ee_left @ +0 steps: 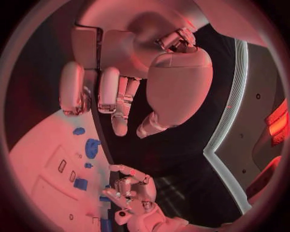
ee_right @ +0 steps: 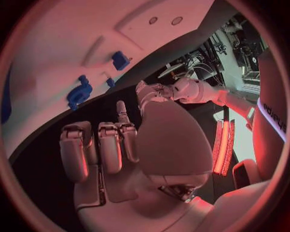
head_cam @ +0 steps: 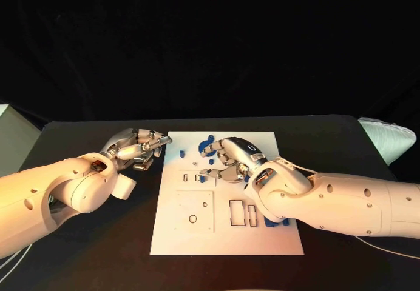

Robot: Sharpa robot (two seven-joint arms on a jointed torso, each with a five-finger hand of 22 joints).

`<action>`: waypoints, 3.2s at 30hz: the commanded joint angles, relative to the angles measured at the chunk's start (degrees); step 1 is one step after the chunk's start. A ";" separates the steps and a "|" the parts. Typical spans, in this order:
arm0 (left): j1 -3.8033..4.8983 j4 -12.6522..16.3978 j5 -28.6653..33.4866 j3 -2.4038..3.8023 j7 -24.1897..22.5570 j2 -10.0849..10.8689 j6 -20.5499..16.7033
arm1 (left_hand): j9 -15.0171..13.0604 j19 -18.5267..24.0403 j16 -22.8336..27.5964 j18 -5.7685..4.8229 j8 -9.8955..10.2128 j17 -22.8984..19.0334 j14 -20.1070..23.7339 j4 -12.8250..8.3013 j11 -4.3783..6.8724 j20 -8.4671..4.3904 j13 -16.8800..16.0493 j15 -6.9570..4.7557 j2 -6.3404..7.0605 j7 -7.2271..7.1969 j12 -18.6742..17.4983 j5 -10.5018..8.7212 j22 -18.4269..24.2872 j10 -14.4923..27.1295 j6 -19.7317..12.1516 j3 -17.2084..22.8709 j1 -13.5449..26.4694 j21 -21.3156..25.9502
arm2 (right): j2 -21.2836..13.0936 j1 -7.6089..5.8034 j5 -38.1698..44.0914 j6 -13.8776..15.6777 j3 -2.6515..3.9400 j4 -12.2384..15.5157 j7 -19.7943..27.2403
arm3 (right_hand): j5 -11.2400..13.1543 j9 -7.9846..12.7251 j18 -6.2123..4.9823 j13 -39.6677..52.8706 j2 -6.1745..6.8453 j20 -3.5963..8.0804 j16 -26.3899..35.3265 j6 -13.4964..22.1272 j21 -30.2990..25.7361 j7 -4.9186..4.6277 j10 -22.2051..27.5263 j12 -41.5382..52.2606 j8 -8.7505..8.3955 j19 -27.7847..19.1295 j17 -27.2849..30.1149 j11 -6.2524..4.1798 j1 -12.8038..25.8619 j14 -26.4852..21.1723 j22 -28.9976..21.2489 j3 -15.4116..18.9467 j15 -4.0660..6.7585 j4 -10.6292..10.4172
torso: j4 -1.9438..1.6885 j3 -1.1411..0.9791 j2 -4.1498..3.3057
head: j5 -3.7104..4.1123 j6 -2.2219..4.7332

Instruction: Assemble the parts on the task board

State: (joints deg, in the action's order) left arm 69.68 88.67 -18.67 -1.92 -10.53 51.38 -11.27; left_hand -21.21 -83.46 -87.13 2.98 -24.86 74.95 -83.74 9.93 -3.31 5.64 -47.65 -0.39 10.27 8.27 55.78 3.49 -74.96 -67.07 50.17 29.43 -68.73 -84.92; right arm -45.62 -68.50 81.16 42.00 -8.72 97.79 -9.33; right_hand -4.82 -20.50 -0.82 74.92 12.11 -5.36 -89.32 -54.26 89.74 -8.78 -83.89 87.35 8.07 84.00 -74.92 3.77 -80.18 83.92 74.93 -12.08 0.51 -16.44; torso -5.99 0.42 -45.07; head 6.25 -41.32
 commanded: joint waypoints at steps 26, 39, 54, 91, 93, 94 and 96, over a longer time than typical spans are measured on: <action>7.31 -7.16 -30.54 -1.58 38.38 -14.10 19.18 | -9.53 -0.88 -2.63 -0.63 -9.14 14.64 -6.10 6.74 1.40 -1.63 -11.11 -1.33 -0.17 -2.05 12.37 -0.32 -3.87 -3.89 -1.41 -3.12 4.75 -0.57 | -2.62 -9.31 -34.30 -3.61 0.66 -12.86 15.11 | -4.30 -0.06 0.82 12.90 -0.57 -0.34 0.32 -0.27 0.26 -0.02 -3.50 -0.61 0.78 6.00 -12.68 0.29 -0.32 5.47 15.07 -0.37 -0.32 -0.14 | -0.08 -0.63 2.66 | -0.97 -1.26; 8.03 -10.43 -34.27 -2.04 39.81 -19.68 23.51 | -12.95 -0.86 -2.68 -0.62 -11.16 14.73 -6.13 6.77 1.72 -1.81 -11.06 -1.58 -1.44 -2.46 12.66 -0.26 -3.86 -3.61 -1.96 -4.47 7.10 -0.51 | -2.34 -9.59 -34.28 -4.39 0.65 -15.12 14.13 | -4.37 -0.01 0.82 12.82 -0.54 -0.35 0.37 -0.03 0.26 -0.06 -3.41 -0.72 0.70 6.00 -12.58 0.32 -0.13 5.44 15.07 -0.29 -0.34 -0.12 | -0.01 -0.67 2.49 | -0.74 -1.27; 8.09 -13.35 -35.41 -2.52 40.48 -23.05 28.60 | -13.77 -0.70 -2.65 -0.57 -11.28 14.69 -6.11 6.77 1.66 -1.80 -10.18 -1.53 -1.83 -2.39 12.07 -0.27 -3.61 -2.83 -2.58 -4.75 7.93 -0.38 | -1.95 -9.60 -34.03 -5.02 0.64 -15.65 13.59 | -4.44 0.03 0.82 12.80 -0.56 -0.35 0.39 0.17 0.26 -0.09 -3.39 -0.75 0.62 6.00 -12.53 0.34 -0.02 5.43 15.07 -0.25 -0.35 -0.11 | -0.07 -0.58 2.18 | -0.54 -1.47; 7.96 -15.31 -32.05 -2.83 43.91 -25.24 28.52 | -16.42 -0.67 -2.70 -0.57 -12.41 14.76 -6.14 6.22 1.88 -1.85 -9.56 -1.65 -2.97 -2.68 11.85 -0.20 -3.69 -2.22 -2.85 -3.60 6.42 -0.37 | -1.25 -9.48 -33.94 -5.92 0.61 -15.94 13.41 | -4.31 0.06 0.82 12.74 -0.59 -0.38 0.43 0.35 0.26 -0.13 -3.31 -0.84 0.59 6.00 -12.45 0.39 0.29 5.41 15.07 -0.11 -0.39 -0.14 | 0.05 -0.68 2.01 | -0.27 -2.82; 7.96 -15.44 -32.03 -2.84 43.86 -25.32 28.45 | -16.42 -0.67 -2.70 -0.57 -12.41 14.76 -6.14 6.22 1.88 -1.85 -9.56 -1.65 -2.97 -2.68 11.85 -0.20 -3.69 -2.22 -2.85 -3.60 6.42 -0.37 | -1.22 -9.47 -33.93 -5.98 0.61 -15.95 13.39 | -4.31 0.06 0.82 12.74 -0.59 -0.38 0.43 0.35 0.26 -0.13 -3.31 -0.84 0.59 6.00 -12.45 0.39 0.29 5.41 15.07 -0.11 -0.39 -0.14 | 0.03 -0.67 2.03 | -0.24 -2.92; 7.96 -15.50 -32.03 -2.84 43.82 -25.35 28.45 | -16.42 -0.67 -2.70 -0.57 -12.41 14.76 -6.14 6.22 1.88 -1.85 -9.56 -1.65 -2.97 -2.68 11.85 -0.20 -3.69 -2.22 -2.85 -3.60 6.42 -0.37 | -1.22 -9.46 -33.92 -6.01 0.61 -15.96 13.39 | -4.31 0.06 0.82 12.74 -0.59 -0.38 0.43 0.35 0.26 -0.13 -3.31 -0.84 0.59 6.00 -12.45 0.39 0.29 5.41 15.07 -0.11 -0.39 -0.14 | 0.02 -0.65 2.04 | -0.22 -2.95; 7.95 -15.63 -32.02 -2.84 43.75 -25.42 28.47 | -16.49 -0.68 -2.72 -0.58 -12.44 14.80 -6.15 6.21 1.89 -1.85 -9.61 -1.66 -2.98 -2.69 11.90 -0.21 -3.70 -2.25 -2.85 -3.54 6.35 -0.38 | -1.20 -9.45 -33.91 -6.06 0.60 -15.96 13.38 | -4.31 0.06 0.82 12.74 -0.59 -0.38 0.43 0.35 0.26 -0.13 -3.31 -0.84 0.59 6.00 -12.45 0.39 0.29 5.41 15.07 -0.11 -0.39 -0.14 | 0.00 -0.67 2.03 | -0.20 -3.03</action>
State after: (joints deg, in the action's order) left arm 77.63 73.06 -51.31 -4.78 33.68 26.15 16.86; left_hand -37.64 -83.85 -89.53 3.01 -36.95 74.91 -84.04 16.12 -1.65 4.19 -57.19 -1.53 7.36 5.82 67.61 3.53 -74.91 -69.61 47.50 25.55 -61.84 -85.41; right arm -46.87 -77.98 46.95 36.93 -8.13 81.84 3.88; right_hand -8.99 -20.50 -0.82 74.92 11.60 -5.35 -89.10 -54.29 89.74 -8.75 -83.89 86.83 8.62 84.00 -74.94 3.76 -80.38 83.92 74.92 -12.42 0.52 -16.43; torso -5.94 -0.24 -43.04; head 6.03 -44.24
